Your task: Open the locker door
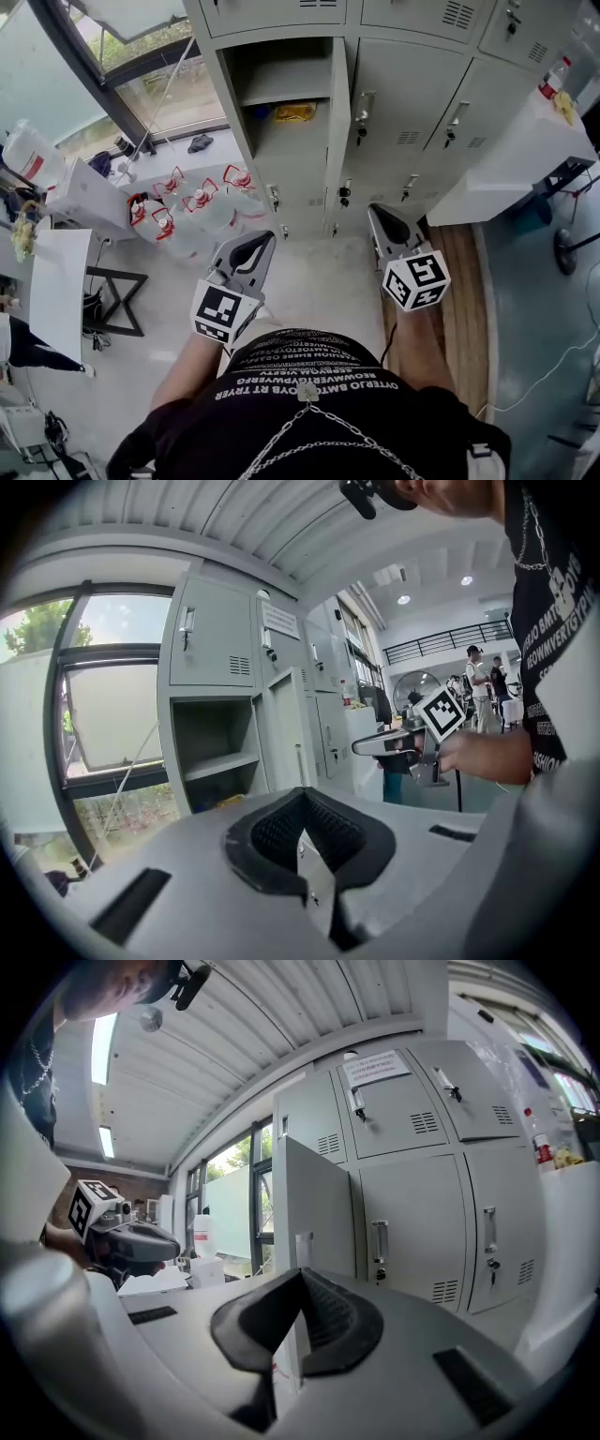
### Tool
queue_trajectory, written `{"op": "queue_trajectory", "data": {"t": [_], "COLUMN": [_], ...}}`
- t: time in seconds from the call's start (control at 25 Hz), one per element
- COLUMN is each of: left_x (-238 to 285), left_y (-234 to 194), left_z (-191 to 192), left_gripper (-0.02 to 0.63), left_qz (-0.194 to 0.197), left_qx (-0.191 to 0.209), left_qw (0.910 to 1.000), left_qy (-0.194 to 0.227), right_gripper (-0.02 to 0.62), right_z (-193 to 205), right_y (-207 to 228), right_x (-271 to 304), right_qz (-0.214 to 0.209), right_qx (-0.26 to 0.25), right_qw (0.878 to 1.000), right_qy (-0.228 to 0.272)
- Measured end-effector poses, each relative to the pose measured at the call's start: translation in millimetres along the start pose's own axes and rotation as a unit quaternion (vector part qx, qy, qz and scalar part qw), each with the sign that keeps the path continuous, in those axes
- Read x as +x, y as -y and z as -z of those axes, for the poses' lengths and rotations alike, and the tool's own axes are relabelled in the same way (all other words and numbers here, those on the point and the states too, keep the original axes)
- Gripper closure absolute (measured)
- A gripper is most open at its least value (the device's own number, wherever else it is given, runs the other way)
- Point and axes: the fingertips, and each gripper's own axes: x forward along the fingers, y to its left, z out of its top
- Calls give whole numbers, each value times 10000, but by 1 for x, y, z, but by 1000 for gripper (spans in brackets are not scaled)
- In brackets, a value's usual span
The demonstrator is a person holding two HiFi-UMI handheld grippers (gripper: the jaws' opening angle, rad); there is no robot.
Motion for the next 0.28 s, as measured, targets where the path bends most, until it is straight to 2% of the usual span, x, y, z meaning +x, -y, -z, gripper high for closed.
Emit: {"op": "queue_trajectory", "data": {"t": [0.12,0.28], "left_x": [4,16], "left_y": [-1,-10], "left_z": [1,9], "left_gripper": [607,607], "left_qz": [67,32], "left_qx": [-42,128], "left_qw": [10000,9998], "left_qy": [-34,-124], "right_gripper": [598,598], "right_z": [1,4], "right_y": [2,10], "right_x": [3,15], "right_qz": [-8,2], "right_qx": [2,-15], "right_qw": [10000,10000], "right_qy": [0,-45]}}
